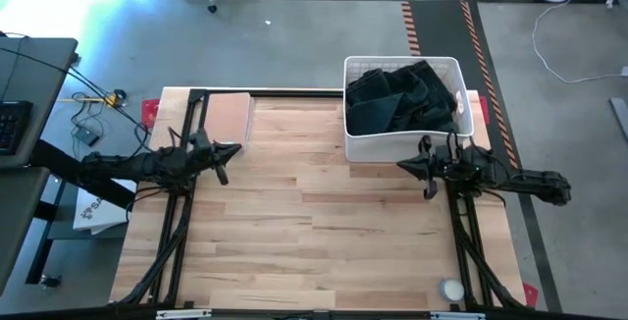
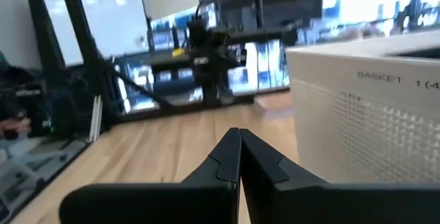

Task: Sort clothes
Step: Return to Home Position

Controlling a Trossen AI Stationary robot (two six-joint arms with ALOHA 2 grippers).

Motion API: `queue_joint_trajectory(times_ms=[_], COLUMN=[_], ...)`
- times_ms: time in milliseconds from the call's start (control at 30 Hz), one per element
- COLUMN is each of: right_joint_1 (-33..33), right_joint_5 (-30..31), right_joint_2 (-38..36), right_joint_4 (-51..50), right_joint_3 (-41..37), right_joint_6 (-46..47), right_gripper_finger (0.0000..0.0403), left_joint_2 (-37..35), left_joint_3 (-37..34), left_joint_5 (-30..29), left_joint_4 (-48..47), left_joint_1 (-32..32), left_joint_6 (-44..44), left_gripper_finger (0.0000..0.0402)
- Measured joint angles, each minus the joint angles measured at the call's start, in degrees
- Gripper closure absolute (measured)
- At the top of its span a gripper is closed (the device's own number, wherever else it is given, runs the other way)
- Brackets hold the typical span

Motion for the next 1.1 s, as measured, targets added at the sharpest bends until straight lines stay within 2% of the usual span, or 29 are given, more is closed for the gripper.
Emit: queue_joint_trajectory(times_ms=[133,333,633,933,1000,1033,1100], right_joint_1=[0.02,-0.04,0.16,8.29,11.11,12.81,16.11], right_joint_5=[-1.66,-7.95,-9.07,-8.81,-6.01,-2.37,10.37], right_joint_2=[0.48,0.48,0.36,-0.31,-0.31,-0.31,-0.31], right_joint_4=[-1.52,-0.52,-0.44,-0.25,0.66,0.90,0.88], right_joint_3=[0.04,0.09,0.10,0.13,0.00,0.00,0.00], right_joint_6=[0.92,1.52,1.43,3.62,4.36,5.54,7.86], right_gripper_finger=[0.0403,0.0403,0.0403,0.0402,0.0402,0.0402,0.0402], left_joint_2=[1.49,2.14,2.15,2.16,2.16,2.16,2.17], left_joint_3=[-0.19,-0.19,-0.19,-0.19,-0.19,-0.19,-0.19], left_joint_5=[-1.76,-1.97,-1.96,-1.96,-1.97,-1.97,-1.95], left_joint_4=[0.85,0.04,0.05,0.05,0.05,0.05,0.05], left_joint_1=[0.00,0.00,0.00,0.00,0.00,0.00,0.00], left_joint_6=[-5.91,-6.12,-6.14,-6.21,-6.21,-6.21,-6.21], left_gripper_finger=[0.0399,0.0398,0.0397,0.0397,0.0397,0.0397,0.0397])
